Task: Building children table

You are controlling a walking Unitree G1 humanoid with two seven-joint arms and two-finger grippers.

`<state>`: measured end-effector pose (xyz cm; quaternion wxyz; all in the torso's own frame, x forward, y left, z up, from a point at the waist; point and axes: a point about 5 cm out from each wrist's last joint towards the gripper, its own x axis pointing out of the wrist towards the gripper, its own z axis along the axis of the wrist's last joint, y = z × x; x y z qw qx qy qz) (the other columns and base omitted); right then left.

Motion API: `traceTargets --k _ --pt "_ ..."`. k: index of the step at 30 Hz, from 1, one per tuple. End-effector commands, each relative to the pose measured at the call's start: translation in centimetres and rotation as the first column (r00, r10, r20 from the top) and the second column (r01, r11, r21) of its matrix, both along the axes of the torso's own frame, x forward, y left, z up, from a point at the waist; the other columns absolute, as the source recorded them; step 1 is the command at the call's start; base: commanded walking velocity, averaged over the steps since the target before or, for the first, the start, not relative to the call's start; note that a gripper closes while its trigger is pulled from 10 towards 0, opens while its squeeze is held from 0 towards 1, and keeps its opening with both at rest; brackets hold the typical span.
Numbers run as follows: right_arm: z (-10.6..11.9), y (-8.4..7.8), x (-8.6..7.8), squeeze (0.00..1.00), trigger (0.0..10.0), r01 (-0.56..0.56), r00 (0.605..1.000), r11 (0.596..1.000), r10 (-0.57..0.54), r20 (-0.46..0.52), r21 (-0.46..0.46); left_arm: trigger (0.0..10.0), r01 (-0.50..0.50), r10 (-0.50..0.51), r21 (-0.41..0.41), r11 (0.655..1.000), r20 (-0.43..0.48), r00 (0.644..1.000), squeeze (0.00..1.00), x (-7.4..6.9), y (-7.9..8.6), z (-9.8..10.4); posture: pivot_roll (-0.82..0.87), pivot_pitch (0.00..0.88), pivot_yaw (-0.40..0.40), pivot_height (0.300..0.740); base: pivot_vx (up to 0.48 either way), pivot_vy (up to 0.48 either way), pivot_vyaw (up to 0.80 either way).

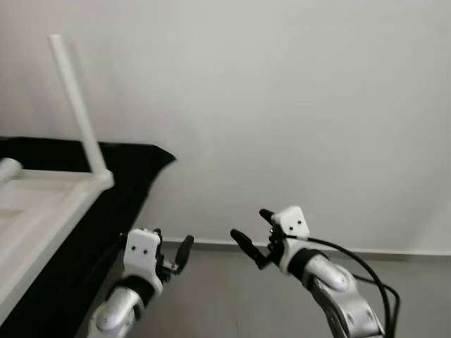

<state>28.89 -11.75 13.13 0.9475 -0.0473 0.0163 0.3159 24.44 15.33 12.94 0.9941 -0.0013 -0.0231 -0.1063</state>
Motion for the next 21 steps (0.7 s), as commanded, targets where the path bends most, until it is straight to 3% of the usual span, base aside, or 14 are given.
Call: traceTargets --k 1,21 --pt "0.38 1.02 -0.04 0.00 10.0 -0.040 0.999 0.999 0.040 0.007 0.019 10.0 -0.026 0.026 0.022 0.999 -0.026 0.999 0.00 -0.18 0.80 -0.47 -0.04 0.000 -0.044 0.740 0.330 0.000 0.80" --pt "0.40 1.25 -0.29 0.00 10.0 -0.095 0.995 0.995 0.095 -0.004 0.024 10.0 -0.016 0.017 0.033 0.999 -0.042 0.999 0.00 -0.27 0.71 -0.52 -0.04 0.000 -0.044 0.740 0.314 0.000 0.80"
